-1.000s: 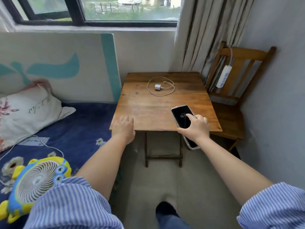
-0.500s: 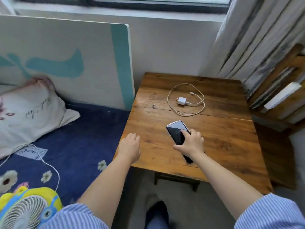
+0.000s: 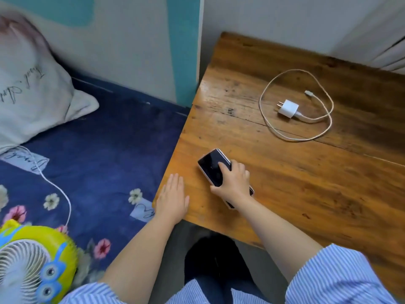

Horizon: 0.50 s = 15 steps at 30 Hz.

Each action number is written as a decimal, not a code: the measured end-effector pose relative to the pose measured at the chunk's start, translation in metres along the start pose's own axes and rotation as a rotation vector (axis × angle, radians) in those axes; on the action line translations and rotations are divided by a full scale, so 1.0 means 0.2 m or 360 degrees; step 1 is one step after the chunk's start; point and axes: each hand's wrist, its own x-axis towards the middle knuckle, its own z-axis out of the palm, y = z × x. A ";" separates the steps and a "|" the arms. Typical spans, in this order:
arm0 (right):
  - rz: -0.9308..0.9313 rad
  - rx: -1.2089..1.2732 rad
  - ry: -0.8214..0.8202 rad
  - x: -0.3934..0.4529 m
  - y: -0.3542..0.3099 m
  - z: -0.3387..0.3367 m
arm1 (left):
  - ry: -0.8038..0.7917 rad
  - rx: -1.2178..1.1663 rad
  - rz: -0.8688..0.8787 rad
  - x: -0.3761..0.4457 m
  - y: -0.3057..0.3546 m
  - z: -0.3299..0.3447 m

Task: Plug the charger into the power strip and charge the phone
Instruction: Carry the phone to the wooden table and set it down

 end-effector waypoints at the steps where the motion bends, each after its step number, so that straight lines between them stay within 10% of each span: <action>1: -0.0029 0.0001 0.0011 0.04 -0.01 0.03 | -0.0018 -0.0020 -0.0013 0.01 -0.01 0.04; 15: -0.0223 -0.0106 -0.0179 0.07 0.00 0.08 | -0.0100 0.0015 -0.0063 0.02 -0.01 0.06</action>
